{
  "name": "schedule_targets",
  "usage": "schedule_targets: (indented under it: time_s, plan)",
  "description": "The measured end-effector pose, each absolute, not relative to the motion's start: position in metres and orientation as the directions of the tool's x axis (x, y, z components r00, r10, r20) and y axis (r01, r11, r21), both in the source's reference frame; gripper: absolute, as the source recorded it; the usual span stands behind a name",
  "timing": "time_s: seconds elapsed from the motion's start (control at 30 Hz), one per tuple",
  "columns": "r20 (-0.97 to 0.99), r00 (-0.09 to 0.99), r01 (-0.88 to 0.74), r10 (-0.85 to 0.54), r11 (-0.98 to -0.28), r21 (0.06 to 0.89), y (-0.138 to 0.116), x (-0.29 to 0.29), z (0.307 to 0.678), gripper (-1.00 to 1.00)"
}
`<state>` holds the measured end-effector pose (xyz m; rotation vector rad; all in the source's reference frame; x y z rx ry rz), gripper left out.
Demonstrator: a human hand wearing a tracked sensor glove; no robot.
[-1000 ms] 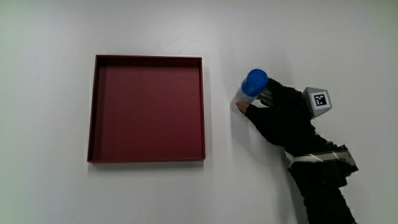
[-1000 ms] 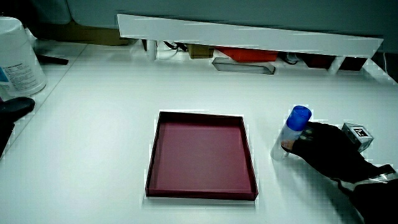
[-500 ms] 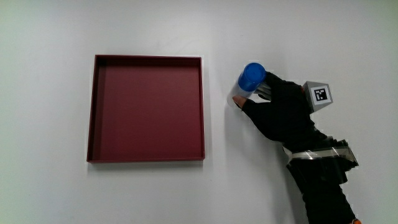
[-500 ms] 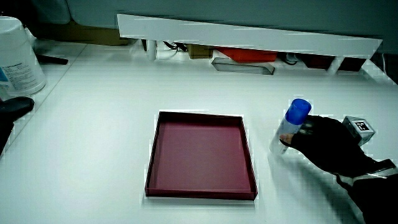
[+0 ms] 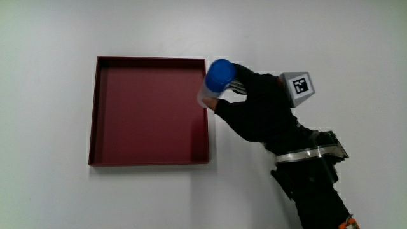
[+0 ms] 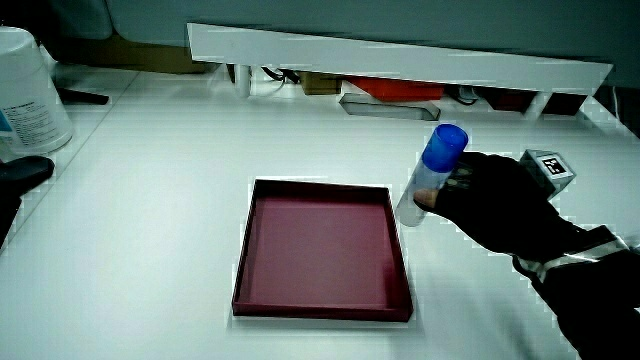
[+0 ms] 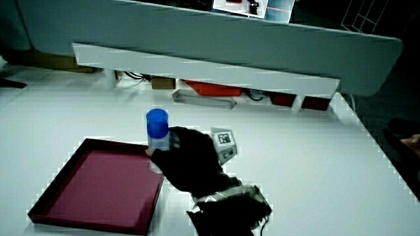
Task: Pick glue from desk
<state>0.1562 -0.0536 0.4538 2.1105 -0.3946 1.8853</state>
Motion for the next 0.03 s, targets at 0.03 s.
schedule_targets:
  time_s: [0.03]
  plan:
    - [0.995, 0.103, -0.397, -0.013, -0.917, 0.029, -0.0541, 0.1512, 0.4514, 1.0]
